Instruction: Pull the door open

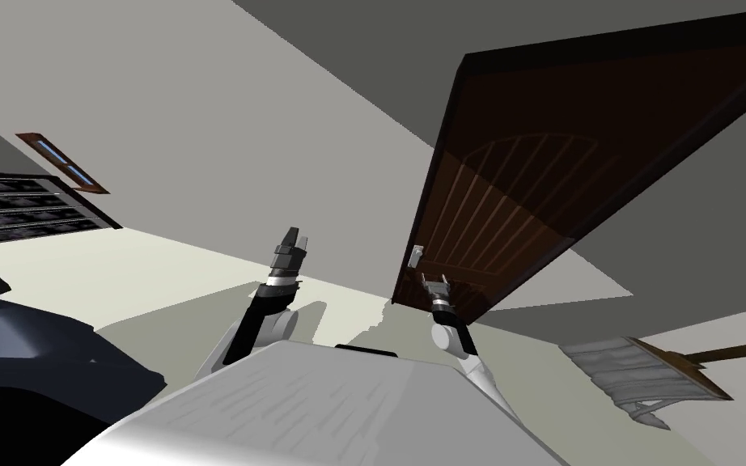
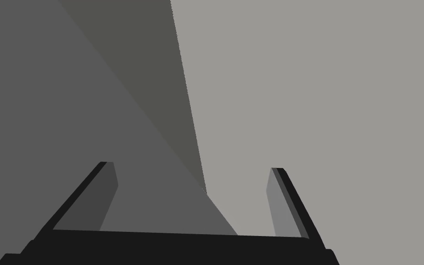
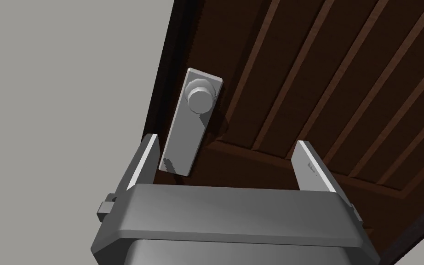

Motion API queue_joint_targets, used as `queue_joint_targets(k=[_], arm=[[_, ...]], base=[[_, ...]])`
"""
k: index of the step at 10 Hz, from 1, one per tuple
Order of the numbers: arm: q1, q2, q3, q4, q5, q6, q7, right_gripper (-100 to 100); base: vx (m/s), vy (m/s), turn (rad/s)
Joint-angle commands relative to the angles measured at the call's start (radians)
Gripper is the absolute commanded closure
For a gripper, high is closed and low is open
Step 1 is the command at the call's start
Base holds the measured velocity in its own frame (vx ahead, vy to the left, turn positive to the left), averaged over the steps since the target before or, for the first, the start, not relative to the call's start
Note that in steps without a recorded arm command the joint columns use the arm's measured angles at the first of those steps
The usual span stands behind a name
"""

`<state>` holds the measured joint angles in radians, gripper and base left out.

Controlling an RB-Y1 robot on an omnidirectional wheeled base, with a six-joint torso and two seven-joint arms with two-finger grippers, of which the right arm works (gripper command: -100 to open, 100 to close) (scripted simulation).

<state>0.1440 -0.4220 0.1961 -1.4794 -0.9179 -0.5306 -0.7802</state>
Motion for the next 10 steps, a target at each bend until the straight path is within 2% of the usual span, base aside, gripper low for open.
queue_joint_targets(k=[1, 10], arm=[[-0.013, -0.015, 0.012, 0.032, -0.04, 0.002, -0.042, -100], [-0.079, -0.089, 0.059, 0.181, -0.217, 0.015, -0.221, -100]], base=[[0.097, -0.023, 0.116], [0.079, -0.02, 0.081]])
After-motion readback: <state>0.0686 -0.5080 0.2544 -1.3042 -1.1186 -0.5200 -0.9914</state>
